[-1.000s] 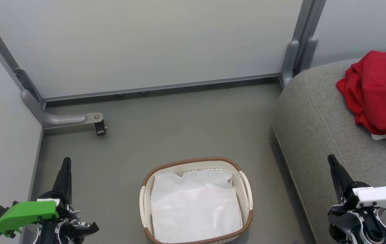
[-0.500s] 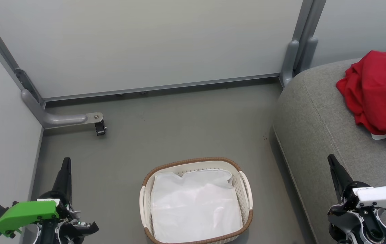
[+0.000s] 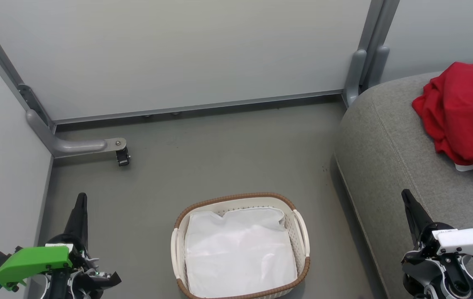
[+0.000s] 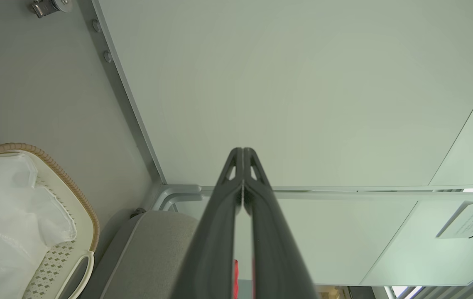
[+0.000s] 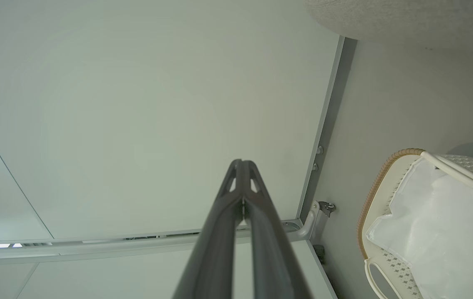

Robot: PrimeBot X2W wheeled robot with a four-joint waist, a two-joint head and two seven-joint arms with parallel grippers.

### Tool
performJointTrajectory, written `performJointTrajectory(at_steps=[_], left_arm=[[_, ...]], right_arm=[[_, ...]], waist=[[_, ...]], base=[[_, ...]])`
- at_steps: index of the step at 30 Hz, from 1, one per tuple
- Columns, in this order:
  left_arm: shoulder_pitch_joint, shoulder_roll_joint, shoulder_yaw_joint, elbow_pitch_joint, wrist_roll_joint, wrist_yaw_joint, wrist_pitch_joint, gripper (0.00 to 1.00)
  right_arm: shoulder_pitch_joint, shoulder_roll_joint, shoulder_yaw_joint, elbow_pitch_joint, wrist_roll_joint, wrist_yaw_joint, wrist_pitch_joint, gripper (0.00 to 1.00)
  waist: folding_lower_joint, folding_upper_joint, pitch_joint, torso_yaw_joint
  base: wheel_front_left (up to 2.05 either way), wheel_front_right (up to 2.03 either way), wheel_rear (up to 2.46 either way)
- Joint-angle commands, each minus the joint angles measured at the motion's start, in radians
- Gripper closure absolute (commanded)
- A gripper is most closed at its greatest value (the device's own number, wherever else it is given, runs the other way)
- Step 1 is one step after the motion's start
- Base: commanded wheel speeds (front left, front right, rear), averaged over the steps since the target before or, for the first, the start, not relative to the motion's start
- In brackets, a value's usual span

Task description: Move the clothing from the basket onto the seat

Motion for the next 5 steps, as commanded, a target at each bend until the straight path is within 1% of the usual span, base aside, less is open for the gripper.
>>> performJointTrajectory(at_steps=[1, 5], left_arm=[[-0.011, 0.002, 0.002, 0.000, 0.000, -0.006, 0.004, 1.00], [-0.011, 0.002, 0.002, 0.000, 0.001, -0.006, 0.004, 1.00]], right_arm=[[-0.007, -0.005, -0.003, -0.003, 0.002, 0.000, 0.003, 1.00], [-0.007, -0.005, -0.002, -0.003, 0.002, 0.000, 0.003, 1.00]], waist=[[0.0000, -0.0001, 0.000, 0.000], [0.0000, -0.0001, 0.000, 0.000]], base=[[0.00, 0.00, 0.00], [0.00, 0.00, 0.00]])
